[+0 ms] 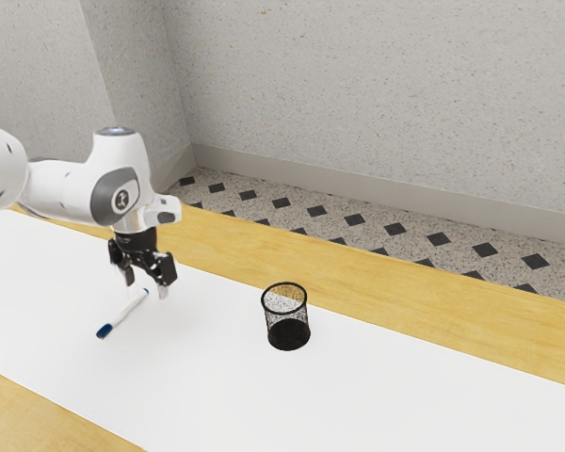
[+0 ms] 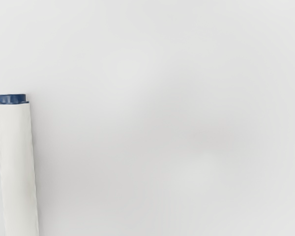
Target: Put the marker into the pen holder.
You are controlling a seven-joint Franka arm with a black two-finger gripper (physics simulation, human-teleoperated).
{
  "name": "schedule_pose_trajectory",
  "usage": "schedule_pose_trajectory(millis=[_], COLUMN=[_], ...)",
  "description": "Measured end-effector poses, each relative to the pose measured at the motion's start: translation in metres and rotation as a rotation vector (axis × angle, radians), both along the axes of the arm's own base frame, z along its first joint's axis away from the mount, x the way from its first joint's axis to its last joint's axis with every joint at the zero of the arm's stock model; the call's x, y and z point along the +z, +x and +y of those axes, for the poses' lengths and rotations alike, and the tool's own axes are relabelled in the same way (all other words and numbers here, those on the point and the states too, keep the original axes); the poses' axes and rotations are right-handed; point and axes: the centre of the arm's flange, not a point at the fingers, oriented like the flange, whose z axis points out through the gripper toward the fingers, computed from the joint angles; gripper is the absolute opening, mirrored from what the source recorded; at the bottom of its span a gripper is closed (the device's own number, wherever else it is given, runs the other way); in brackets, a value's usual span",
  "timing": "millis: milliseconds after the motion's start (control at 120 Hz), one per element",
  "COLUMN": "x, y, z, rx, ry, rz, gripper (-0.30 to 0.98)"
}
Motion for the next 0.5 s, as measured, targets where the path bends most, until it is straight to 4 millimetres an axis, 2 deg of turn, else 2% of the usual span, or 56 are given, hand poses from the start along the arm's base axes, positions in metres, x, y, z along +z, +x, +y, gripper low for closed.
schedule_pose_trajectory(millis=[100, 350, 500], x=[0.001, -0.043, -0.067], y=[-0.001, -0.025, -0.026], z=[0.015, 0.043, 0.061], rx=[-0.003, -0.004, 0.007], ry=[0.005, 0.005, -0.007], rz=[-0.02, 0.035, 0.035], gripper=[0.67, 0.67, 0.67])
